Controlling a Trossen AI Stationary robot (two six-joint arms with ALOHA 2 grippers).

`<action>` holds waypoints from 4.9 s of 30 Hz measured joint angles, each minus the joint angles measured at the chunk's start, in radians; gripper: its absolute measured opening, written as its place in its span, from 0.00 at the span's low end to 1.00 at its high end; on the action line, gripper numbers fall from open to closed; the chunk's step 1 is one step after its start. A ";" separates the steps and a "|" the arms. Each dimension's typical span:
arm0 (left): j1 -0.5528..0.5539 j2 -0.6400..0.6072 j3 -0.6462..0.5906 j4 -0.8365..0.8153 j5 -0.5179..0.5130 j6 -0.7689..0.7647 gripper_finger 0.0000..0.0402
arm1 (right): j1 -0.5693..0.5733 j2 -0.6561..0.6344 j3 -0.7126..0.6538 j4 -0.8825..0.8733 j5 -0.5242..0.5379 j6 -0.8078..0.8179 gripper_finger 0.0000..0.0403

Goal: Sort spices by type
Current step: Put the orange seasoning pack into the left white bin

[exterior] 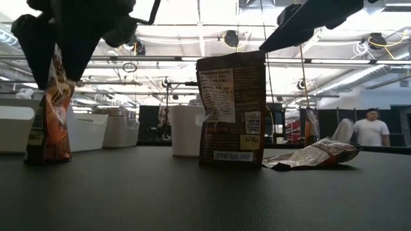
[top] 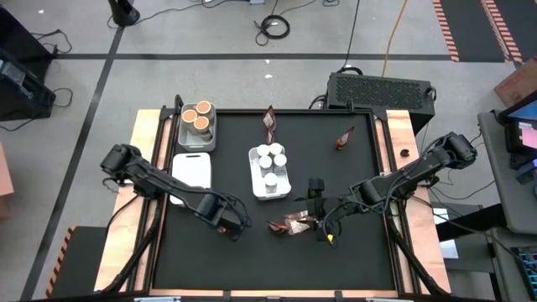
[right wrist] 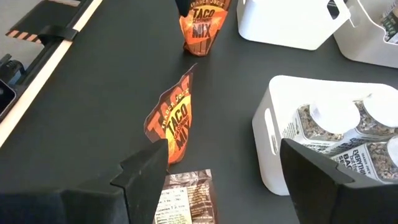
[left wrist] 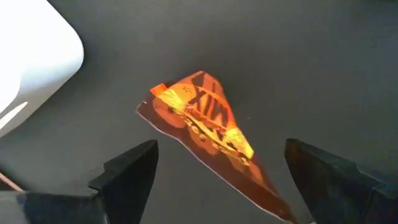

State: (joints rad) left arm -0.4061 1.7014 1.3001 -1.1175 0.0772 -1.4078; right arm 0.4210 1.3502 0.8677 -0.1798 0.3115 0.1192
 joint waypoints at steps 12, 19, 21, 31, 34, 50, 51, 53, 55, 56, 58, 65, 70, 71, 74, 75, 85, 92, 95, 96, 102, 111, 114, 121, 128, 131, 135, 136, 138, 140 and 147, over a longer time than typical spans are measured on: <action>0.000 0.015 -0.052 0.009 0.055 0.001 0.80 | 0.000 0.000 0.000 -0.017 0.000 0.000 0.66; 0.000 0.014 -0.052 0.009 0.055 0.001 0.62 | 0.000 0.000 0.000 -0.016 0.000 0.000 0.66; 0.000 0.014 -0.052 0.009 0.055 0.002 0.56 | 0.000 0.000 0.000 -0.016 0.000 0.000 0.66; 0.000 0.014 -0.052 0.009 0.048 0.059 0.22 | 0.000 0.000 0.000 -0.016 0.000 0.000 0.66; 0.000 0.014 -0.052 0.009 0.037 0.085 0.11 | 0.000 0.000 0.000 -0.018 0.000 0.000 0.66; 0.139 -0.082 0.190 -0.307 -0.143 0.289 0.01 | 0.000 0.000 0.000 -0.021 0.000 0.000 0.66; 0.159 -0.100 0.211 -0.356 -0.162 0.297 0.01 | 0.000 0.000 0.000 -0.022 0.000 0.000 0.66; 0.206 -0.143 0.243 -0.414 -0.187 0.321 0.01 | 0.000 0.000 0.000 -0.024 0.000 0.000 0.66; 0.258 -0.190 0.256 -0.441 -0.202 0.350 0.01 | 0.000 0.000 0.000 -0.024 0.000 0.000 0.66; 0.286 -0.215 0.254 -0.443 -0.209 0.366 0.01 | 0.000 0.000 0.000 -0.024 0.000 0.000 0.66; 0.345 -0.263 0.232 -0.448 -0.215 0.392 0.01 | 0.000 0.000 0.000 -0.024 0.000 0.000 0.66; 0.570 -0.411 0.054 -0.452 -0.190 0.463 0.00 | 0.000 0.000 0.000 -0.026 0.000 0.000 0.66; 0.701 -0.494 -0.105 -0.448 -0.171 0.509 0.00 | 0.000 0.000 0.000 -0.032 0.000 0.000 0.66; 0.721 -0.505 -0.133 -0.441 -0.171 0.518 0.00 | 0.000 0.000 0.000 -0.032 0.000 0.000 0.66; 0.772 -0.523 -0.223 -0.429 -0.168 0.532 0.00 | 0.000 0.000 0.000 -0.033 0.000 0.000 0.66; 0.786 -0.525 -0.255 -0.421 -0.167 0.531 0.00 | 0.000 0.000 0.000 -0.033 0.000 0.000 0.66; 0.902 -0.526 -0.492 -0.216 -0.096 0.583 0.00 | 0.000 0.000 0.000 -0.032 0.000 0.000 0.66; 0.925 -0.526 -0.505 -0.150 -0.114 0.587 0.01 | -0.001 0.000 0.000 -0.032 0.000 -0.003 0.66; 0.924 -0.526 -0.505 -0.131 -0.115 0.604 0.03 | -0.001 0.000 0.000 -0.032 0.000 -0.004 0.66; 0.924 -0.526 -0.505 -0.126 -0.116 0.604 0.04 | -0.001 0.000 0.000 -0.032 0.000 -0.004 0.66; 0.924 -0.526 -0.504 -0.127 -0.115 0.607 0.15 | -0.001 0.000 0.000 -0.032 0.000 -0.004 0.66; 0.924 -0.526 -0.401 -0.132 -0.111 0.658 0.42 | 0.000 0.000 0.000 -0.031 0.000 -0.002 0.66; 0.924 -0.526 -0.336 -0.166 -0.105 0.658 0.51 | 0.000 0.000 0.000 -0.031 0.000 0.000 0.66; 0.902 -0.526 -0.138 -0.252 -0.043 0.646 0.66 | 0.000 0.000 0.000 -0.025 0.000 0.000 0.66; 0.737 -0.527 0.001 -0.068 -0.030 0.569 0.68 | 0.000 0.000 0.000 -0.019 0.000 0.000 0.66; 0.607 -0.523 0.004 0.108 -0.017 0.552 0.68 | 0.000 0.000 0.000 -0.019 0.000 0.000 0.66; 0.412 -0.461 0.006 0.329 -0.018 0.611 0.68 | 0.000 0.000 0.000 -0.019 0.000 0.000 0.66; 0.366 -0.438 0.006 0.382 -0.019 0.637 0.68 | 0.000 0.000 0.000 -0.020 0.000 0.000 0.66; 0.284 -0.384 0.006 0.501 -0.018 0.724 0.68 | 0.000 0.000 0.000 -0.020 0.000 0.000 0.66; 0.212 -0.319 0.006 0.591 -0.023 0.845 0.68 | -0.001 0.000 0.000 -0.020 0.000 0.000 0.66; 0.090 -0.099 0.004 0.734 -0.053 1.254 0.68 | -0.001 0.000 0.000 -0.024 0.000 0.000 0.66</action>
State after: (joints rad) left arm -0.3164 1.6025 1.3037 -0.3838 0.0240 -0.1534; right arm 0.4202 1.3506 0.8677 -0.2041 0.3119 0.1192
